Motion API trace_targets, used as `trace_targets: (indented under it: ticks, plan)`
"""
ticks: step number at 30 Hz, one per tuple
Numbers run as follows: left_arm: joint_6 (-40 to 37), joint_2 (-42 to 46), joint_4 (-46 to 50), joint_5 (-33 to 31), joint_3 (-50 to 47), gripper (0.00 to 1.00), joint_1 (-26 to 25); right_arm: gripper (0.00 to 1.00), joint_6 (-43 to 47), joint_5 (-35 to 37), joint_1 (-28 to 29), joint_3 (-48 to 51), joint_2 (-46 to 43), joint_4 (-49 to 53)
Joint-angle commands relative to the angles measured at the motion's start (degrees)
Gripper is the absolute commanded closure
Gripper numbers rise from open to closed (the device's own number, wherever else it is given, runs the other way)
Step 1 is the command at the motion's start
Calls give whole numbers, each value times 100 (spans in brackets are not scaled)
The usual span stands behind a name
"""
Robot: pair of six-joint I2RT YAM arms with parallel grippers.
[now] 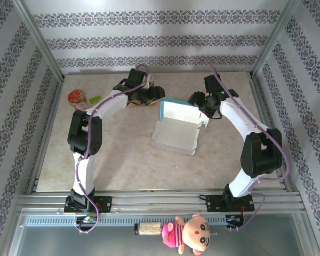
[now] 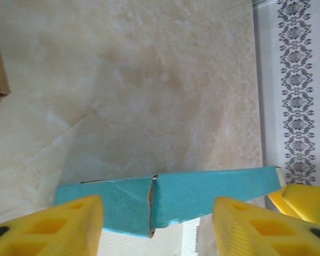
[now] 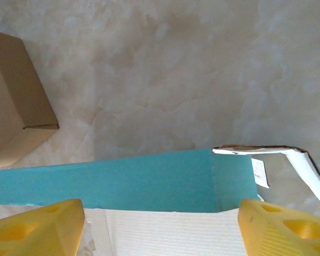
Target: Fold the paper box
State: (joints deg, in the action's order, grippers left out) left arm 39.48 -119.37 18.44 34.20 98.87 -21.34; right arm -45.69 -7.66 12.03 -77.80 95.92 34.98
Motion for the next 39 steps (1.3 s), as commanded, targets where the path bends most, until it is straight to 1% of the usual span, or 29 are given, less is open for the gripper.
trace_targets:
  ticks: [1,3,5,10,13,16,18,21,23,24,26,28,29,33,35,37,39]
  plan:
    - [103,-217,-125,173,132,49,9,25,145,-5,-70,103,94,-90]
    - [138,-244,-169,264,139,52,9,23,197,-7,-78,122,106,-126]
    - [151,-278,-192,344,133,52,-1,24,253,-7,-78,155,103,-162]
    - [105,-361,-152,513,169,53,-11,31,245,-179,-83,282,154,-333]
    - [69,-399,-119,537,146,58,-35,39,256,-294,-70,359,173,-445]
    - [110,-388,-176,568,65,66,-40,43,257,-362,-44,460,130,-583]
    - [128,-382,-207,596,15,69,-47,46,262,-359,-28,517,83,-640]
    - [121,-337,-252,606,-38,71,-58,48,256,-396,-33,563,-3,-666]
    - [75,-283,-297,581,-73,71,-63,46,247,-449,-30,564,-102,-670]
    - [41,-259,-284,542,-87,71,-64,43,247,-450,-32,564,-179,-655]
    - [-51,-199,-246,468,-122,71,-65,32,281,-346,-23,564,-421,-547]
    - [-92,-138,-218,397,-172,71,-73,24,289,-132,-13,618,-747,-428]
    - [-114,-94,-188,330,-203,71,-76,22,292,-6,-3,692,-940,-413]
    - [-288,78,-132,72,-289,71,-148,20,25,589,174,1365,-1702,-546]
    - [-360,122,-78,0,-281,71,-190,20,-73,888,415,1898,-2002,-792]
    - [-382,147,-68,-44,-281,71,-212,23,-12,1174,677,2341,-2144,-1132]
    - [-411,160,-58,-55,-282,71,-224,27,4,1241,865,2712,-2142,-1556]
